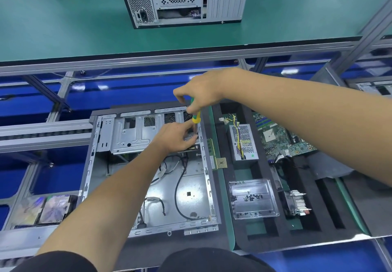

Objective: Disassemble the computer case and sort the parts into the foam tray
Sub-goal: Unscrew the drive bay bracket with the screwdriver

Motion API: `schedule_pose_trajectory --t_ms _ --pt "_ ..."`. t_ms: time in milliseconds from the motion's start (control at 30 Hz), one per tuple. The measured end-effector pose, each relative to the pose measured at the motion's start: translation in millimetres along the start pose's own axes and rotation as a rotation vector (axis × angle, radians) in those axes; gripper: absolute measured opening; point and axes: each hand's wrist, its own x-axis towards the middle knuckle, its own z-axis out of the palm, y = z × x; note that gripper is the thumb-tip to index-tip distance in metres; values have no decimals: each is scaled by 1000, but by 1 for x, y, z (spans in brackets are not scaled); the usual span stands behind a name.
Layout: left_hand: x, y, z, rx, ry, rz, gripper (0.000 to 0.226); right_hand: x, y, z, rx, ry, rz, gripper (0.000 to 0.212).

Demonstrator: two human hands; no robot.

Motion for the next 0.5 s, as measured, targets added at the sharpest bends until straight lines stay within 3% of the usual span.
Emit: schedule_pose_trajectory --t_ms 67,133,200,300,400,500 --pt "0 -1 1 2 -4 1 20 1 0 -1 -143 53 18 18" --pt "1 -2 3 4 10 -4 21 2 -2 -1 -112 43 -28 13" --pt "1 -2 5 12 33 -4 23 2 -4 -2 -10 2 -84 31" --pt "1 -4 7 17 33 0 24 2 -9 0 -29 42 -18 16" --pt "2 -5 7 21 14 -3 25 3 -9 -1 -67 56 -66 9" --pt "2 -6 6 27 7 3 25 0 -10 -2 -4 19 -66 29"
